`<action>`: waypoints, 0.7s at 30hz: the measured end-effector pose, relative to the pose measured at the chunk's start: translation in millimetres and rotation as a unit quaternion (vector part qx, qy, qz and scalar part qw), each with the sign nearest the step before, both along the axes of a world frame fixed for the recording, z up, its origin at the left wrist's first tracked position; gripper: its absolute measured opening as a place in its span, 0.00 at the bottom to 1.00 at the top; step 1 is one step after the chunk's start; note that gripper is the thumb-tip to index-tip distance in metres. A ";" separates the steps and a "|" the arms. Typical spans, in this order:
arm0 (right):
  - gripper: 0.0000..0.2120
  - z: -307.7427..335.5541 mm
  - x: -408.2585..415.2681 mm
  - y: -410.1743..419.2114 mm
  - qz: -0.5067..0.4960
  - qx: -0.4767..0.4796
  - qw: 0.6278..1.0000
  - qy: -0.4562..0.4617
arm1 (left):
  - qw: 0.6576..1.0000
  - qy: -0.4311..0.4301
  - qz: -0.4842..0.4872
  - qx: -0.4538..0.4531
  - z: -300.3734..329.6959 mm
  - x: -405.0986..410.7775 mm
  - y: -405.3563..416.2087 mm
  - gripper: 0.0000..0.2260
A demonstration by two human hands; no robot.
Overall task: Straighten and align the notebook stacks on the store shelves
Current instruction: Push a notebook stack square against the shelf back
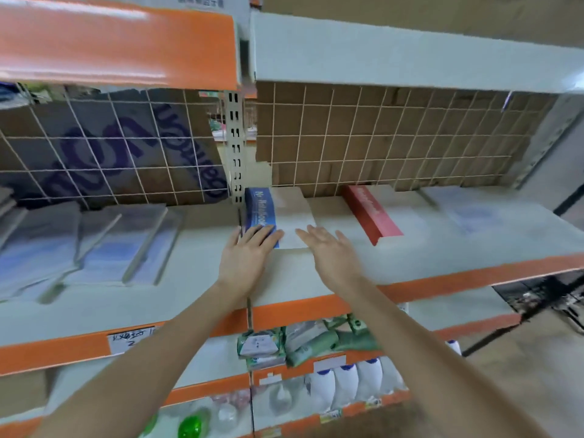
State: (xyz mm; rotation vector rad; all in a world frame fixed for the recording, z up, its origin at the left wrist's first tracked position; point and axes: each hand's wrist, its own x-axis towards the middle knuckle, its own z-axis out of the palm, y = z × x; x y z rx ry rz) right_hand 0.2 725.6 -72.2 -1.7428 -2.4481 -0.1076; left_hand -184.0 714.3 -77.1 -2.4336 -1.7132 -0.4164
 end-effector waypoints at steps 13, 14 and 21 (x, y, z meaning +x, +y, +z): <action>0.29 -9.5 23.7 41.3 0.050 -0.154 0.984 0.077 | 0.992 -0.037 0.006 -0.116 -11.9 -7.4 12.9 0.38; 0.29 -8.6 25.3 42.8 0.059 -0.166 0.981 0.084 | 0.992 -0.040 0.017 -0.122 -11.5 -7.5 12.2 0.44; 0.26 -8.6 35.1 47.2 0.066 -0.176 0.970 0.153 | 0.987 -0.072 0.082 -0.120 -10.5 -5.0 10.1 0.53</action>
